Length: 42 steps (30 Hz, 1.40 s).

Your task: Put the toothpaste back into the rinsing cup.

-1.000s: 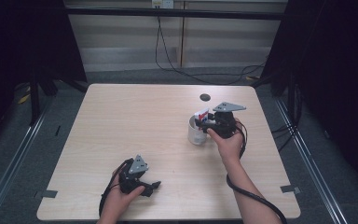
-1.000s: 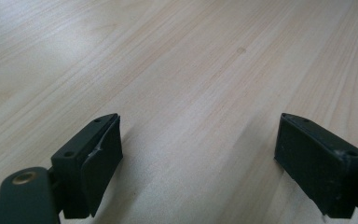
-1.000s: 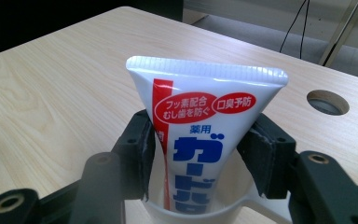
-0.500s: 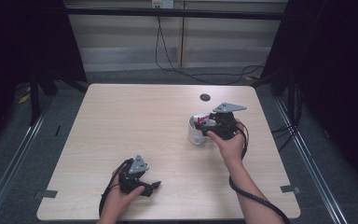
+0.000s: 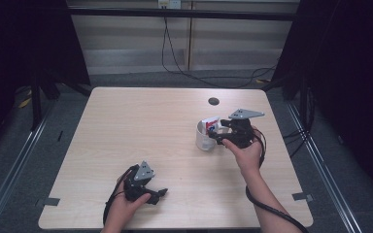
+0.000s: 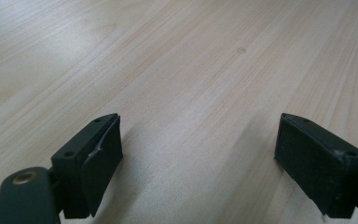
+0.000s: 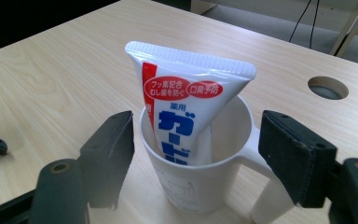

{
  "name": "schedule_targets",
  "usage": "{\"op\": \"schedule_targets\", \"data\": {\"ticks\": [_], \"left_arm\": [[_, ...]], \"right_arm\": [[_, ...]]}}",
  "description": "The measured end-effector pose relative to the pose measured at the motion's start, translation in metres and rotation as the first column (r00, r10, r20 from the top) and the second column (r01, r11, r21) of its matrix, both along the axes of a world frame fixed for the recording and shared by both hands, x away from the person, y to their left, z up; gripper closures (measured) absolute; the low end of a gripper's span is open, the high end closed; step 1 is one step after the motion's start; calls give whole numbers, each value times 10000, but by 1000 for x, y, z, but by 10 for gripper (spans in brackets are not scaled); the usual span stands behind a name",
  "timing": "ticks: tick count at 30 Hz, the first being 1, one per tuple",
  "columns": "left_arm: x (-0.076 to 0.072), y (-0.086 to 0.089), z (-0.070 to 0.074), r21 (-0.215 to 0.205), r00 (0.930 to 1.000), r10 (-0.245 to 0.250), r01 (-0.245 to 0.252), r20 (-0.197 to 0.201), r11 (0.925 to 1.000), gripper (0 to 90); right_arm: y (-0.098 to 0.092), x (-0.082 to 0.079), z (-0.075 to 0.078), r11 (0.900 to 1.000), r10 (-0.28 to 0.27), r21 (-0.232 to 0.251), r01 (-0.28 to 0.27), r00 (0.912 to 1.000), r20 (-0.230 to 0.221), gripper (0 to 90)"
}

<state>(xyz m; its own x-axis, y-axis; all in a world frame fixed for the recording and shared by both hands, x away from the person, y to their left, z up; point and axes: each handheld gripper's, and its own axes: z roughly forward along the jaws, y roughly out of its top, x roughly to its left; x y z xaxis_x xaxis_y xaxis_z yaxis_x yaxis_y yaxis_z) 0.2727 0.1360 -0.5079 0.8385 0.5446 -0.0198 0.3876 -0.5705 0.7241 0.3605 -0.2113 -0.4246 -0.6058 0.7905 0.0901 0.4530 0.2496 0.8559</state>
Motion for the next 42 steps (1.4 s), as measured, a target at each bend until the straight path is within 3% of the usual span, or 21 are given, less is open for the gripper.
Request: {"op": "schedule_targets", "data": {"ticks": [21,42], "left_arm": [[0,0,0,5,10000,-7,7,1,10000,147],[0,0,0,13,10000,-1,1,-1,10000,146]], "right_arm": [[-13,-18,-6,9993,351,-87,-354,9986,-397,150],[-30,-38,-19,9958,841,-320,-859,9950,-538,135]]}}
